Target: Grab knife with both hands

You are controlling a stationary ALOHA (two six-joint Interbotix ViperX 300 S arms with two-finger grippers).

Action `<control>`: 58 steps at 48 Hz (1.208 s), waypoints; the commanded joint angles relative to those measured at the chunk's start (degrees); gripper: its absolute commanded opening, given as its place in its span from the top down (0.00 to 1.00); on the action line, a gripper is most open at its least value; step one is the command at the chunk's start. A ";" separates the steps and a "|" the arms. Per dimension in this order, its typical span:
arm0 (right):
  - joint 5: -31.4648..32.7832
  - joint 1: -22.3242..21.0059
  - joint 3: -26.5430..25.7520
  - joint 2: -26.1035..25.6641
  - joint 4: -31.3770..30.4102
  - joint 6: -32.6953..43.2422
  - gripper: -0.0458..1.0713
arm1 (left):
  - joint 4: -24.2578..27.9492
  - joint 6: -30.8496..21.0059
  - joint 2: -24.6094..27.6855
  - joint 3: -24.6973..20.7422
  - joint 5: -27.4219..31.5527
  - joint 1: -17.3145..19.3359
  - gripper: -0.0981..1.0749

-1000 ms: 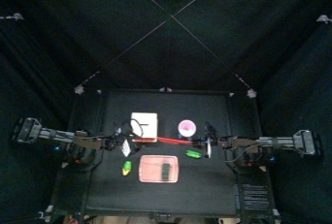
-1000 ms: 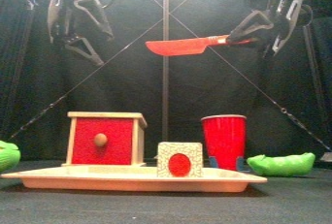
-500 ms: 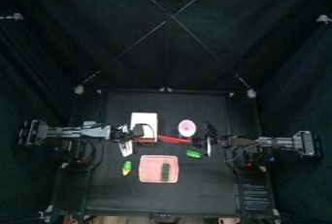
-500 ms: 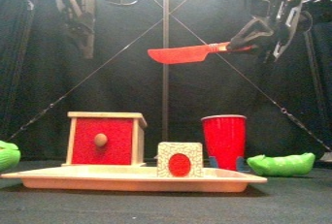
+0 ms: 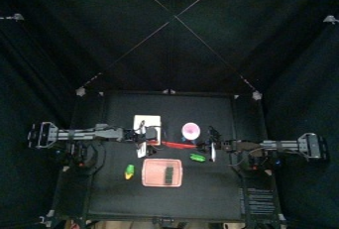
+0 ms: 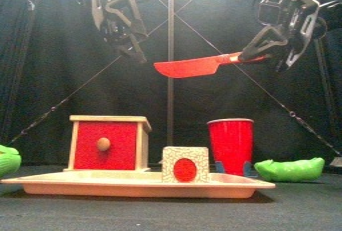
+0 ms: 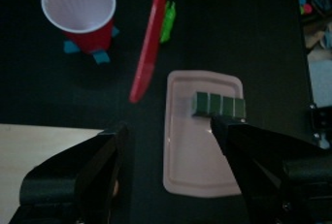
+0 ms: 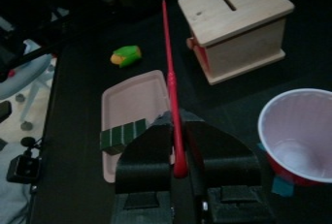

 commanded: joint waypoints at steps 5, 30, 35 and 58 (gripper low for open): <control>-2.11 0.97 -0.88 -0.18 -0.79 -0.09 0.66 | -0.88 0.00 -2.20 6.86 -17.14 -0.09 0.07; -5.80 1.14 -2.11 0.00 -2.99 -0.35 0.66 | 4.75 0.18 -2.64 21.01 -51.15 -6.15 0.07; -5.89 1.14 -1.93 0.00 -3.08 -0.26 0.66 | 7.91 0.00 -2.37 21.53 -54.14 -7.12 0.07; -9.49 1.05 -2.64 1.05 -4.31 -0.44 0.66 | 9.05 -8.79 4.22 21.18 -66.36 -7.65 0.07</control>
